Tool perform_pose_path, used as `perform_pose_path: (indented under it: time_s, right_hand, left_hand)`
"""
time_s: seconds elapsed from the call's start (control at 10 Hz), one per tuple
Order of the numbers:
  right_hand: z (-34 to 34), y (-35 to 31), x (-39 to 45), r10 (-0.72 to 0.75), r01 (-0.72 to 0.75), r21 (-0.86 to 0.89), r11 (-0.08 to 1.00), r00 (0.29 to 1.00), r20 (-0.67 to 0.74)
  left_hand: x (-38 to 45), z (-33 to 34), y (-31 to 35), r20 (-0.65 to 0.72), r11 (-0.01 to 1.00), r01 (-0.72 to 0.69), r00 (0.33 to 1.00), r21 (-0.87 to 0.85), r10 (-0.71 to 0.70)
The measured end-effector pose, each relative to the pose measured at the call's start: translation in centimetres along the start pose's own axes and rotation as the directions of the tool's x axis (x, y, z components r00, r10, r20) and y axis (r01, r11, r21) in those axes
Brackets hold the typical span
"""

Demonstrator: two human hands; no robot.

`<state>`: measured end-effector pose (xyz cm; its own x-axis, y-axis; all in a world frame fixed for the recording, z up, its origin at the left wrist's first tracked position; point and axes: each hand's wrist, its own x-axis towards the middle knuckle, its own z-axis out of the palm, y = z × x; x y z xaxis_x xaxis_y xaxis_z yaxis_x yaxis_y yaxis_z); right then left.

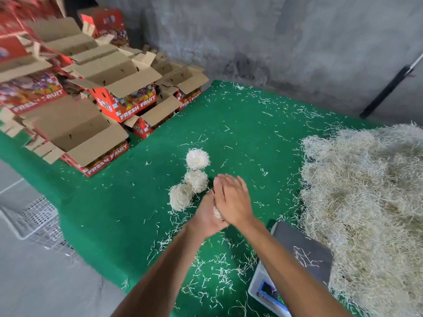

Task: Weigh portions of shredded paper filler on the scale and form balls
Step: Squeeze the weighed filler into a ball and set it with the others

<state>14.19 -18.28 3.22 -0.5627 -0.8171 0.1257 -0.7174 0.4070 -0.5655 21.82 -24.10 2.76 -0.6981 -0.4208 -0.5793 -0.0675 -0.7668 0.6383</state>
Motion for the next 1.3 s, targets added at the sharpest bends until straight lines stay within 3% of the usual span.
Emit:
perform_pose_path:
  time_s: [0.1,0.2,0.3,0.4,0.5,0.6,0.8,0.9,1.0,1.1,1.2,1.3]
  right_hand:
    - [1.4,0.2,0.9,0.034,-0.025,0.219,0.975,0.999,-0.04]
    - [3.0,0.5,2.3,0.17,-0.192,0.317,0.929,0.981,0.098]
    - [4.4,1.4,3.1,0.227,-0.289,0.309,0.906,0.948,0.223]
    - [5.3,2.4,3.7,0.27,-0.352,0.297,0.888,0.92,0.285]
    - [5.6,3.4,4.1,0.316,-0.41,0.279,0.868,0.891,0.327]
    - [4.9,4.5,3.9,0.348,-0.438,0.292,0.85,0.884,0.312]
    - [1.8,8.0,1.0,0.415,-0.462,0.35,0.815,0.886,0.205]
    - [0.2,10.3,-1.8,0.465,-0.487,0.326,0.81,0.873,0.15]
    - [-1.2,12.5,-4.2,0.488,-0.502,0.325,0.801,0.863,0.13]
    - [-2.1,13.9,-5.5,0.5,-0.512,0.348,0.786,0.856,0.129]
    - [-2.5,13.9,-5.9,0.493,-0.493,0.384,0.78,0.863,0.106]
    - [-2.1,13.3,-5.5,0.464,-0.452,0.408,0.793,0.883,0.075]
  left_hand:
    - [2.4,-3.4,2.0,-0.158,0.986,0.07,0.983,-0.152,-0.094]
    - [4.9,-6.1,4.0,-0.216,0.98,0.088,0.968,-0.178,-0.126]
    - [6.3,-6.9,5.6,-0.32,0.953,0.158,0.917,-0.257,-0.238]
    - [6.8,-6.6,5.2,-0.47,0.976,0.177,0.855,-0.129,-0.217]
    - [8.0,-7.0,3.7,-0.496,0.977,0.094,0.868,0.192,0.014]
    - [8.7,-5.7,2.6,-0.429,0.928,-0.006,0.886,0.372,0.178]
    - [8.2,-1.0,-0.3,-0.185,0.817,-0.136,0.941,0.561,0.284]
    - [7.8,1.9,-2.6,-0.039,0.761,-0.103,0.985,0.64,0.167]
    - [7.2,3.5,-5.8,0.005,0.685,0.111,0.986,0.72,-0.166]
    - [7.0,4.0,-7.9,-0.067,0.644,0.245,0.955,0.725,-0.288]
    - [7.0,3.9,-7.6,-0.201,0.6,0.118,0.977,0.791,0.072]
    - [6.9,3.7,-6.7,-0.148,0.53,-0.057,0.93,0.846,0.337]
